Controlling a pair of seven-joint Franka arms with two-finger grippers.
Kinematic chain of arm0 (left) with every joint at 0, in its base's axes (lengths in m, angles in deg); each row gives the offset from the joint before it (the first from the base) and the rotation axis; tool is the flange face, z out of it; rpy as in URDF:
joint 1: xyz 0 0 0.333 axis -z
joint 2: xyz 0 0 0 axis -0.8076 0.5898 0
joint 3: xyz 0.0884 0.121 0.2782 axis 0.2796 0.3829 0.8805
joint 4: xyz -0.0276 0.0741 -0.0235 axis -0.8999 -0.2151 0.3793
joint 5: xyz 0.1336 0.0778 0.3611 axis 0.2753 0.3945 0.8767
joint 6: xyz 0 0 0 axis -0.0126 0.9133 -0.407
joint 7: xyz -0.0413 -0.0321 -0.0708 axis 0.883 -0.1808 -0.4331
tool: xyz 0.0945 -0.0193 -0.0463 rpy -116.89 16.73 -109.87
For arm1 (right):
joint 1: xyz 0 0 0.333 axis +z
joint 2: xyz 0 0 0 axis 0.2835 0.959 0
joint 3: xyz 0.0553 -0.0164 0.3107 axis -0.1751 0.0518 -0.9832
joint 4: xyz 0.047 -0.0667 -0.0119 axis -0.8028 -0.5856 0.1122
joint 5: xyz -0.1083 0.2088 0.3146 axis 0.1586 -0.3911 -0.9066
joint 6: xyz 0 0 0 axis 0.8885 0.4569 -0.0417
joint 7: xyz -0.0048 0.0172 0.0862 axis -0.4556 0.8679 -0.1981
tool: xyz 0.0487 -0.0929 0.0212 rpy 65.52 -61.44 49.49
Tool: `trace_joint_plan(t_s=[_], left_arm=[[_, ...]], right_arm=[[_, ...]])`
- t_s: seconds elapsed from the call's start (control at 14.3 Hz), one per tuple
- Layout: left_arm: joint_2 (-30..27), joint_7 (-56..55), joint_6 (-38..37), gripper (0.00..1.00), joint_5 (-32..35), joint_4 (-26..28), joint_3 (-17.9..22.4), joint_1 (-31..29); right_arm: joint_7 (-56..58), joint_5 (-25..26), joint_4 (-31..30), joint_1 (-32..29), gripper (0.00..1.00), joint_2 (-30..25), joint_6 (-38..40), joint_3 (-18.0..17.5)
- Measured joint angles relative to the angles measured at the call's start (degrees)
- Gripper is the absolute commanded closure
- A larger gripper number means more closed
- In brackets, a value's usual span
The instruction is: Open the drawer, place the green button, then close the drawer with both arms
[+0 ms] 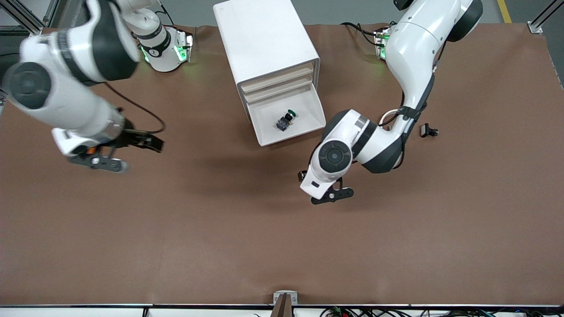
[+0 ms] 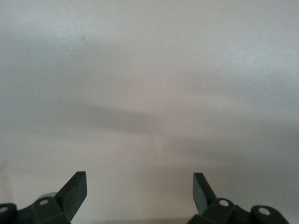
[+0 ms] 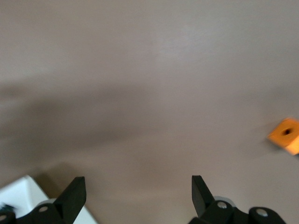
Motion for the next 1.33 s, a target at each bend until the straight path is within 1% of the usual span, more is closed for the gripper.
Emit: trace_joint_plan(t_s=[0.14,0.28,0.56,0.7,0.84,1.12,1.33], left_arm=[[0.18,0.00,1.48,0.00,0.36,1.25,-0.01,0.95],[0.21,0.00,2.57,0.00,0.43,2.94,-0.02,1.71],[0.21,-0.51,3.37,0.00,0.44,5.48,-0.85,2.16],[0.12,-1.73,3.91,0.00,0.44,6.34,-2.23,2.07],[-0.68,-4.21,5.96,0.00,0.44,8.27,-3.54,1.96],[-4.20,-9.43,12.39,0.00,0.44,15.28,-5.11,0.84],[-5.54,-13.86,15.43,0.00,0.44,18.50,-7.09,-1.18]], right_arm=[[9.67,1.73,2.63,-5.26,0.00,-0.24,3.62,-0.01],[17.44,3.28,4.60,-9.17,0.00,-0.32,5.77,-0.03],[28.11,3.76,7.34,-15.74,0.00,-0.37,8.94,-0.06],[29.40,3.76,8.14,-17.59,0.00,-0.37,9.84,-0.06],[29.40,3.76,8.95,-18.01,0.00,-0.37,10.02,-0.08],[29.39,3.81,10.20,-18.33,0.00,-0.37,12.00,-0.12],[29.36,3.83,11.77,-18.69,0.00,-0.37,12.06,-0.11]])
